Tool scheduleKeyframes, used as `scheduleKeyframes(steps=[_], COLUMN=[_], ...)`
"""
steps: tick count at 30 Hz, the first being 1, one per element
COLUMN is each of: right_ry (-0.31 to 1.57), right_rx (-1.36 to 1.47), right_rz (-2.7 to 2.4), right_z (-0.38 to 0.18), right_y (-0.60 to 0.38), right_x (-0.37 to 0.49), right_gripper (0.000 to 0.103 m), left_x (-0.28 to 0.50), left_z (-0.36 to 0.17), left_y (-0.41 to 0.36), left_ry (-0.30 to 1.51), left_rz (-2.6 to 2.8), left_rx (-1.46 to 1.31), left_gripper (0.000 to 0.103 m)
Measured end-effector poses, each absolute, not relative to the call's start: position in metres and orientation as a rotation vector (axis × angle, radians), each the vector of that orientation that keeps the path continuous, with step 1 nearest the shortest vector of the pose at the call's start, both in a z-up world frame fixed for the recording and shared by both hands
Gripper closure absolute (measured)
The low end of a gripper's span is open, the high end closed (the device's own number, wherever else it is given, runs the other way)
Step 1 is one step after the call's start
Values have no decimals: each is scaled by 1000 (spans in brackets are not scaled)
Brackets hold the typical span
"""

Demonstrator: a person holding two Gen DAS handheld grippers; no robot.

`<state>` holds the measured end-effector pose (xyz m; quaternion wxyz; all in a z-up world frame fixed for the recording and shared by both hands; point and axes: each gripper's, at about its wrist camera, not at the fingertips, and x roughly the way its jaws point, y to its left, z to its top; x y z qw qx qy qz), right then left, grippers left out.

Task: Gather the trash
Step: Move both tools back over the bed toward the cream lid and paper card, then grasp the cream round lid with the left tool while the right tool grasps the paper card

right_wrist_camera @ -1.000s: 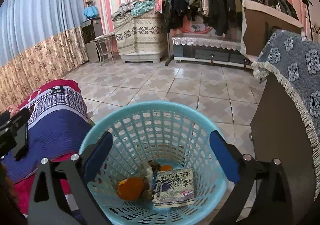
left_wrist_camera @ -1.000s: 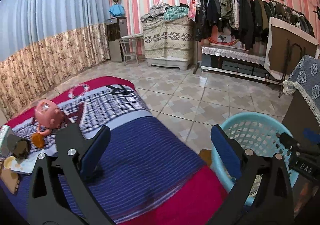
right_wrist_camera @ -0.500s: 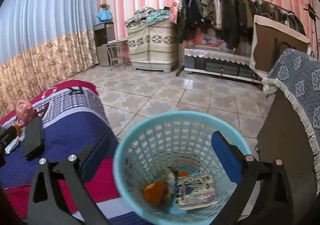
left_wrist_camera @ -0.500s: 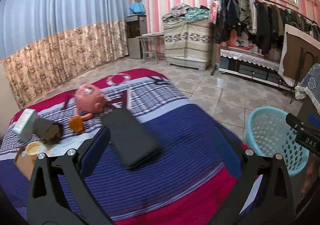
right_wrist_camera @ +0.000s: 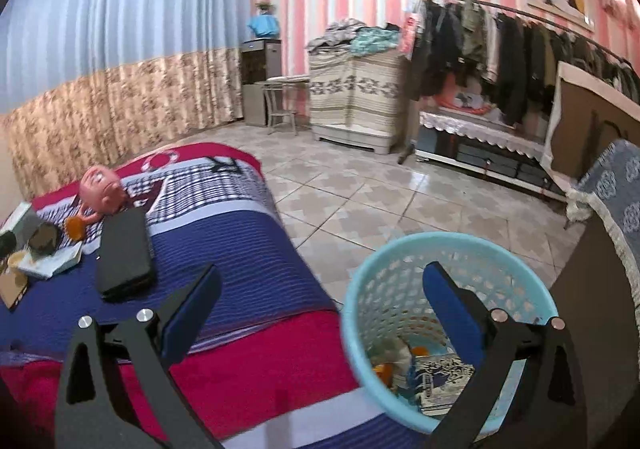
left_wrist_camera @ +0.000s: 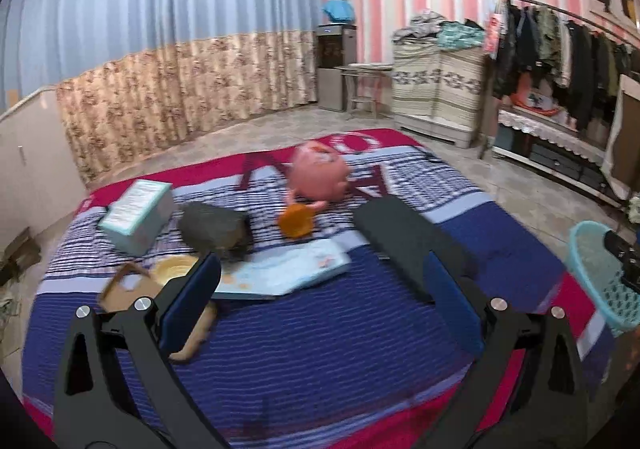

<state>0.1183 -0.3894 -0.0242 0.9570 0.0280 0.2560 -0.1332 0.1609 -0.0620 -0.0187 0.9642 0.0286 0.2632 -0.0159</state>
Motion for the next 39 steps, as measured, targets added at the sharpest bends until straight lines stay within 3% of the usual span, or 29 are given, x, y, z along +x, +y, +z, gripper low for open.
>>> scheduleKeyframes(steps=[23, 34, 36, 39], right_ry=[563, 609, 630, 675], right_rx=[11, -8, -18, -27], right_rz=[-18, 121, 126, 117], right_z=[-32, -44, -49, -57], right_y=[-300, -245, -239, -235], right_x=[148, 184, 188, 193], right_gripper=[5, 4, 4, 4], left_x=[164, 207, 218, 236], left_z=[-60, -69, -73, -81], left_y=[84, 78, 73, 71], left_ry=[659, 701, 716, 766], left_rz=[178, 108, 83, 52], left_rx=[1, 49, 58, 66], left_gripper=[6, 6, 8, 22])
